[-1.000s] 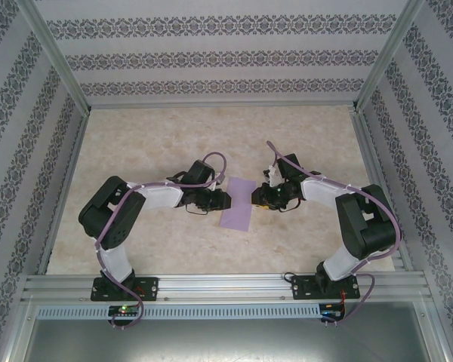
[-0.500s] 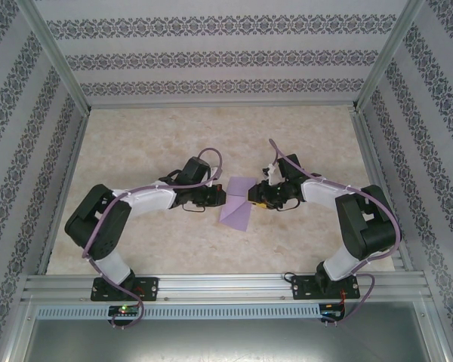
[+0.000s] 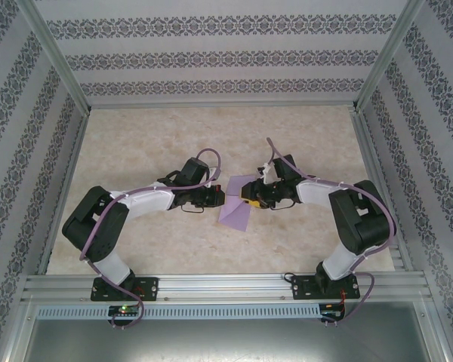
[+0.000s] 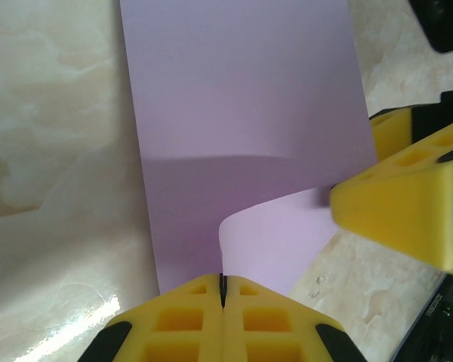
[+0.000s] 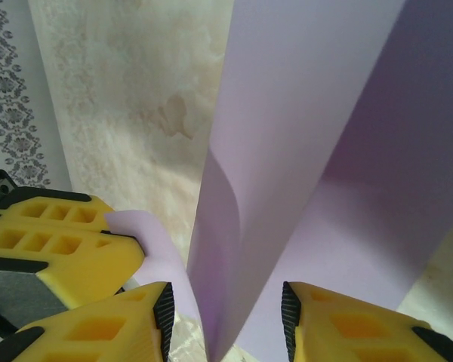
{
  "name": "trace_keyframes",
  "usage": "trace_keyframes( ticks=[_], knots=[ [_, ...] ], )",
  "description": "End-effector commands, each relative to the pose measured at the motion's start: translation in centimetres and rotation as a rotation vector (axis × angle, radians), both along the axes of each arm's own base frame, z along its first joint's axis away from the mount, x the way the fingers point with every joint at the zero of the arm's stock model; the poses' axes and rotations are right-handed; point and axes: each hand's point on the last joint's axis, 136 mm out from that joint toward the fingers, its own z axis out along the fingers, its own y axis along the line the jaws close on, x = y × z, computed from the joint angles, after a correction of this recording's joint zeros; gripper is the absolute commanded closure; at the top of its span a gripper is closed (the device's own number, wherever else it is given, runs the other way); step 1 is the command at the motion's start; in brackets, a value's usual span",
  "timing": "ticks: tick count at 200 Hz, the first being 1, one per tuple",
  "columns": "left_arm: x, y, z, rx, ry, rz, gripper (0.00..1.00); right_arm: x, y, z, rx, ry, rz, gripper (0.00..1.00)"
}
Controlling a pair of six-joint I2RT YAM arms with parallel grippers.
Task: Fold a paper plane with a square sheet of paper (fold left side to right side)
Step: Turn over the paper at the center of the table.
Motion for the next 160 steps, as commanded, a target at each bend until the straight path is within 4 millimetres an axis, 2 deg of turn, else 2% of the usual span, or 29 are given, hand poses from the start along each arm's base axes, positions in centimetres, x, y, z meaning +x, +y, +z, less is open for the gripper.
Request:
trace_keyframes(
  ticks=[1,34,59,71,82,104,115,137,160],
  knots=[
    [0.2,0.6,-0.4,0.009,0.006,0.010,0.98,0.4,1.4,0.4,0.036,0.001,0.023,0.59],
    [0.3,1.0,-0.1,0.019,-0.005,0.023,0.87,0.5,2.3,0.7,0.062,0.002,0.036,0.78],
    [0.6,2.0,1.1,0.021,-0.037,0.056,0.67,0.6,2.1,1.5,0.070,-0.027,0.038,0.95],
    [0.7,3.0,2.2,0.006,-0.061,0.089,0.53,0.8,1.9,2.1,0.078,-0.049,0.039,1.00],
    [0.8,4.1,3.6,-0.027,-0.092,0.134,0.41,1.1,1.7,3.3,0.093,-0.090,0.040,1.00],
    [0.6,6.7,7.2,-0.131,-0.159,0.231,0.12,1.8,1.1,6.8,0.151,-0.204,0.052,1.00],
    [0.3,7.6,9.4,-0.212,-0.193,0.263,0.03,2.3,0.8,9.2,0.201,-0.265,0.056,1.00],
    [-0.4,8.2,15.0,-0.402,-0.273,0.272,0.00,2.7,0.6,15.2,0.306,-0.416,0.084,1.00],
    [-1.2,7.6,20.7,-0.549,-0.346,0.218,0.00,2.1,1.1,22.3,0.420,-0.583,0.144,1.00]
  ],
)
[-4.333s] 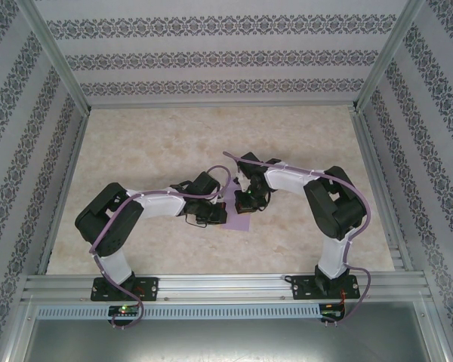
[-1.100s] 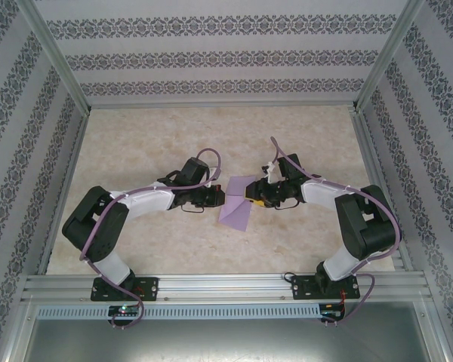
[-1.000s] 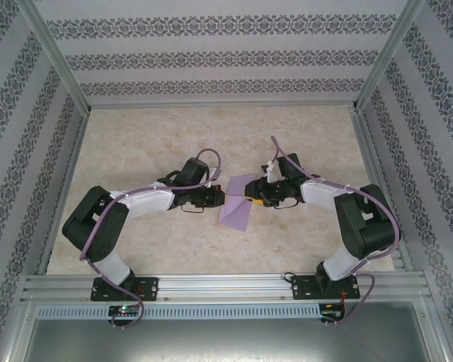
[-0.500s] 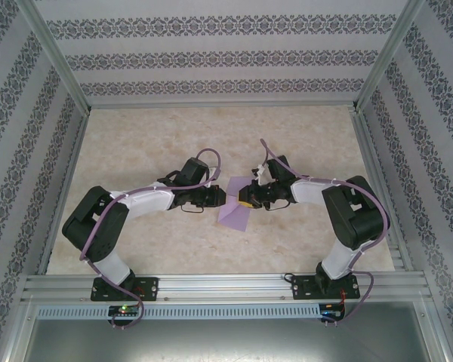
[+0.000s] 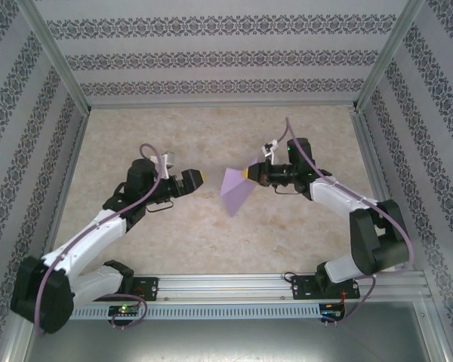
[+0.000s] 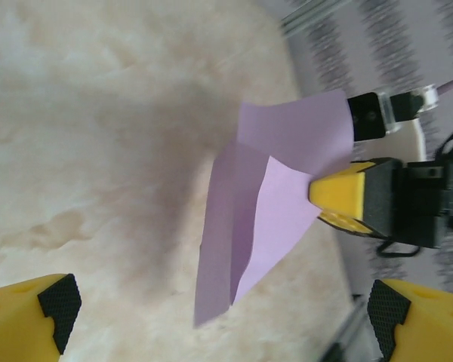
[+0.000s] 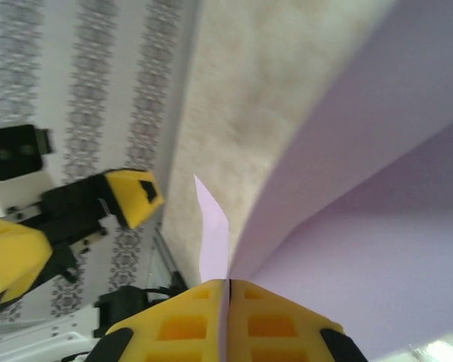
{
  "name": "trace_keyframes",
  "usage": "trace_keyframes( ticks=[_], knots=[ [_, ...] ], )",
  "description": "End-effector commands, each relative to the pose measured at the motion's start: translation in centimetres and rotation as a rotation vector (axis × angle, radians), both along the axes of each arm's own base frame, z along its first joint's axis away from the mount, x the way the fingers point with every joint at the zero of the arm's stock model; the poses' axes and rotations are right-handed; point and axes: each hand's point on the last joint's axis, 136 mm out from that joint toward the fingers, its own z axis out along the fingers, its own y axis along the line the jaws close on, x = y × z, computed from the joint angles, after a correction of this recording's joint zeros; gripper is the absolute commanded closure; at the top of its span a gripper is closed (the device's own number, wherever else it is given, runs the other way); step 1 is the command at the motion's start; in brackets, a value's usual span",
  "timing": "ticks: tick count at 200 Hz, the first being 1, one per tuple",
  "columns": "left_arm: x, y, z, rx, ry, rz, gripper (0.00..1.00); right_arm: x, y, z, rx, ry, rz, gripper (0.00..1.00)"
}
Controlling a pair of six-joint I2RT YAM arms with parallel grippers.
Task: Fold a paper plane with a square sheet of paper (fold left side to right side)
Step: Turn over the paper at the center of the table.
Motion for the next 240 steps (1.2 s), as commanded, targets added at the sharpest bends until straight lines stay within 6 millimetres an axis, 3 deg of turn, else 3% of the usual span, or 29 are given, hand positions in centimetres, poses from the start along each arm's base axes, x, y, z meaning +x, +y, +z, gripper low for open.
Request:
trace_keyframes(
  ticks=[1,17,35,57,83,108,180,226,240],
  knots=[
    [-0.7,-1.3,6.9,-0.197,-0.119,-0.079,0.00,-0.8,1.1,9.3,0.154,-0.254,0.114,1.00],
    [-1.1,-1.9,10.8,-0.278,-0.194,-0.134,0.00,-1.7,1.4,13.8,0.207,-0.362,0.158,1.00],
    [-1.7,-2.5,15.0,-0.359,-0.292,-0.190,0.00,-3.1,2.1,17.4,0.229,-0.447,0.214,1.00],
    [-2.8,-2.8,19.0,-0.416,-0.393,-0.255,0.00,-4.3,3.1,19.9,0.237,-0.489,0.263,1.00],
    [-3.8,-3.2,21.2,-0.436,-0.439,-0.296,0.04,-5.7,4.1,21.8,0.264,-0.521,0.308,0.99],
    [-4.4,-3.7,22.2,-0.460,-0.449,-0.321,0.08,-6.8,4.8,22.7,0.286,-0.542,0.337,0.98],
    [-4.6,-5.3,22.0,-0.471,-0.432,-0.371,0.22,-8.0,5.4,24.0,0.325,-0.583,0.374,0.97],
    [-5.3,-5.2,22.6,-0.473,-0.464,-0.374,0.51,-7.3,5.3,22.6,0.281,-0.553,0.345,0.93],
    [-5.4,-5.0,22.6,-0.464,-0.466,-0.365,0.55,-7.1,5.2,22.3,0.276,-0.547,0.335,0.92]
  ],
)
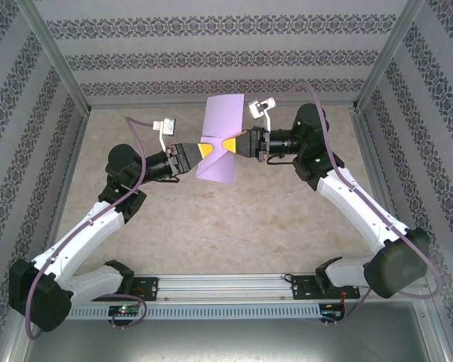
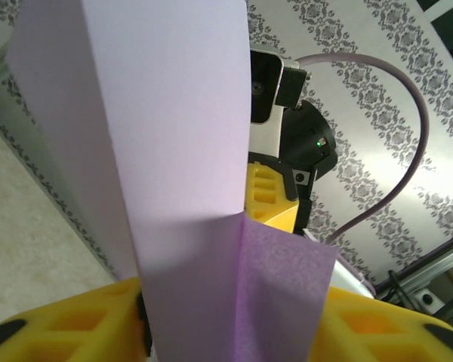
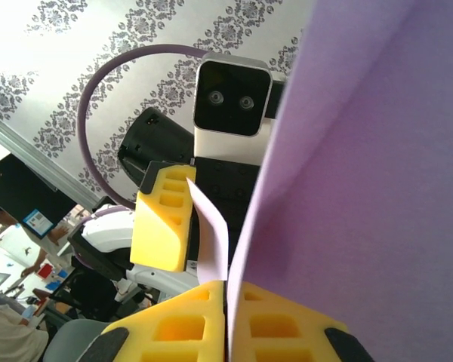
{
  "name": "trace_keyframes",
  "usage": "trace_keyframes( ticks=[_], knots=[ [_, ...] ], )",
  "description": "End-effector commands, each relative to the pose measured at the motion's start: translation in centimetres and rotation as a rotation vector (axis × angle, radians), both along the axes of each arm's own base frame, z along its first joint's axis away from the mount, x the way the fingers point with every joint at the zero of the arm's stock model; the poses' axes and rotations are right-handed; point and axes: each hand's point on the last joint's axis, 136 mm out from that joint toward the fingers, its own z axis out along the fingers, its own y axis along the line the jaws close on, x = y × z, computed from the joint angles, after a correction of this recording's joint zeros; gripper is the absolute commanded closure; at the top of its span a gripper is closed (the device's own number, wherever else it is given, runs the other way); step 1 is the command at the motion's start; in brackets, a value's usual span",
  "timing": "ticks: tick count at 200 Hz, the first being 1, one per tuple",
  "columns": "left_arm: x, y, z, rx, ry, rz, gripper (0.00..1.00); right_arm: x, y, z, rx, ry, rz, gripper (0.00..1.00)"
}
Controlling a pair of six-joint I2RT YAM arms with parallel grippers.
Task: Fold a paper plane with a square sheet of paper (fold left side to right side)
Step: Turn over the paper at the center of the table.
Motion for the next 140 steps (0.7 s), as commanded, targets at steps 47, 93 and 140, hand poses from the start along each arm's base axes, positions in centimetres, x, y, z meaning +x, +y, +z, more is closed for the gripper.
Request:
trace_keyframes(
  ticks=[47,93,140],
  knots=[
    [-1.5,0.7,2.4,-0.005,-0.102,0.023,0.70,0.1,-0.8,-0.1,-0.002,-0.027,-0.034,0.86],
    [-0.6,0.7,0.4,0.076,-0.065,0.071,0.83,0.0,-1.1,-0.6,-0.025,-0.025,-0.054,0.76],
    [0.2,2.5,-3.9,0.325,-0.033,0.222,0.92,2.4,-4.1,-3.9,-0.206,0.008,-0.261,0.57]
  ],
)
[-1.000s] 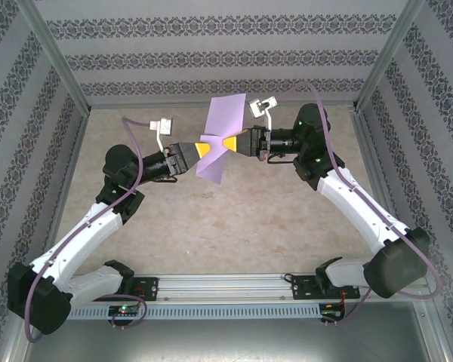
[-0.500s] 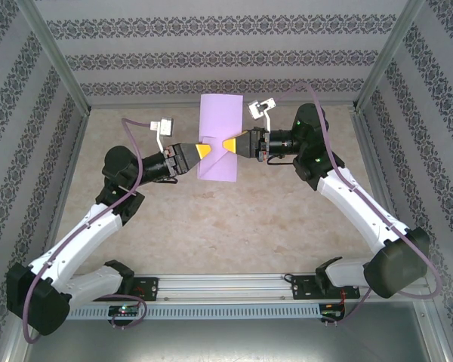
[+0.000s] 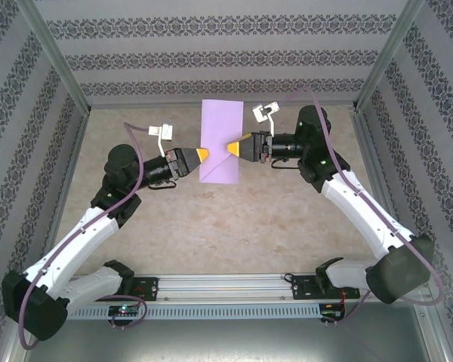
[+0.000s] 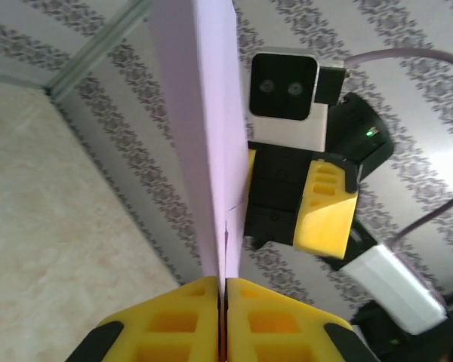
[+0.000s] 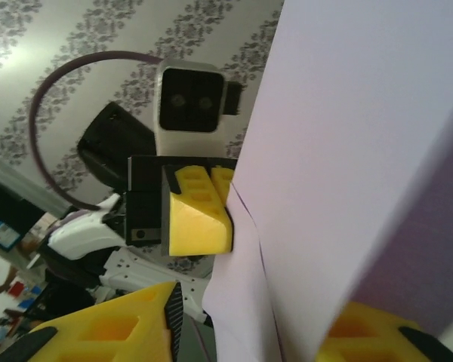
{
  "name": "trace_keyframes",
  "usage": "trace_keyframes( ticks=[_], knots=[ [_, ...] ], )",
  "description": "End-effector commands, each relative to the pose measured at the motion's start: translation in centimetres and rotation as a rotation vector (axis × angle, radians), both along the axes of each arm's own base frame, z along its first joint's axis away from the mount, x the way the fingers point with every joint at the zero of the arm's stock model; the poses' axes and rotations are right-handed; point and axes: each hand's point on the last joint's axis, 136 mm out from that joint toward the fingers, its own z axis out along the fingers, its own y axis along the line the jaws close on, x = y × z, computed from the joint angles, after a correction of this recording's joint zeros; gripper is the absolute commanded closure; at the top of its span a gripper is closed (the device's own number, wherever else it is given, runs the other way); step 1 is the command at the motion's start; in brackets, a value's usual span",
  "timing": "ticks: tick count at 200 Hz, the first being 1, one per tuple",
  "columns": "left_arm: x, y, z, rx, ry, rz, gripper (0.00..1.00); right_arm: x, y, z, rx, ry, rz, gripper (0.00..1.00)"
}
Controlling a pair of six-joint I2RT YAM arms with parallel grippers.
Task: Fold a paper plane with a square sheet of paper (fold left side to right side)
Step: Turn over the paper at the center of the table.
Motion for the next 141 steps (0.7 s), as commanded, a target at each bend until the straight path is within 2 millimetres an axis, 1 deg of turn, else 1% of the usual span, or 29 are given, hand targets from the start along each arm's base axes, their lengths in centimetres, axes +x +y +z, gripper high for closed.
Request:
trace_keyframes(
  ticks=[1,14,20,28,36,43,51,59,70,85,99,107,118,141],
  knots=[
    [-0.2,1.3,-1.3,0.175,-0.042,0.099,0.92,1.5,-2.5,-1.9,-0.137,-0.016,-0.162,0.57],
    [0.0,2.6,-3.3,0.303,-0.024,0.173,0.97,3.0,-5.0,-4.4,-0.260,0.030,-0.309,0.54],
    [-0.1,3.2,-4.6,0.379,-0.001,0.208,0.99,3.7,-6.5,-5.7,-0.325,0.056,-0.385,0.52],
    [-0.1,4.2,-6.1,0.478,0.017,0.257,1.00,4.8,-9.0,-7.6,-0.428,0.087,-0.520,0.52],
    [-0.2,5.2,-7.7,0.580,0.037,0.306,1.00,5.4,-11.6,-9.6,-0.520,0.137,-0.636,0.51],
    [-0.3,6.0,-8.8,0.672,0.050,0.351,1.00,5.6,-13.9,-10.9,-0.583,0.175,-0.728,0.51],
    [-0.6,6.6,-10.0,0.773,0.055,0.385,1.00,5.6,-16.2,-12.3,-0.639,0.206,-0.818,0.50],
    [-0.9,7.3,-11.1,0.874,0.064,0.425,1.00,5.5,-18.1,-13.4,-0.672,0.225,-0.889,0.48],
    [-1.3,8.0,-12.3,0.999,0.075,0.470,1.00,5.1,-20.0,-14.4,-0.691,0.238,-0.964,0.47],
    [-1.5,9.0,-13.9,1.183,0.104,0.550,1.00,4.4,-22.0,-15.1,-0.719,0.231,-1.052,0.44],
    [-1.7,9.4,-14.8,1.332,0.128,0.615,1.00,3.9,-23.2,-15.2,-0.741,0.211,-1.104,0.43],
    [-1.6,9.1,-15.7,1.415,0.145,0.632,1.00,3.7,-23.7,-15.1,-0.751,0.198,-1.129,0.43],
    [-1.6,8.6,-16.4,1.508,0.167,0.665,1.00,3.4,-24.2,-15.0,-0.761,0.185,-1.150,0.42],
    [-1.4,6.7,-18.3,1.686,0.198,0.704,1.00,3.1,-24.7,-15.1,-0.778,0.168,-1.169,0.41]
  ],
)
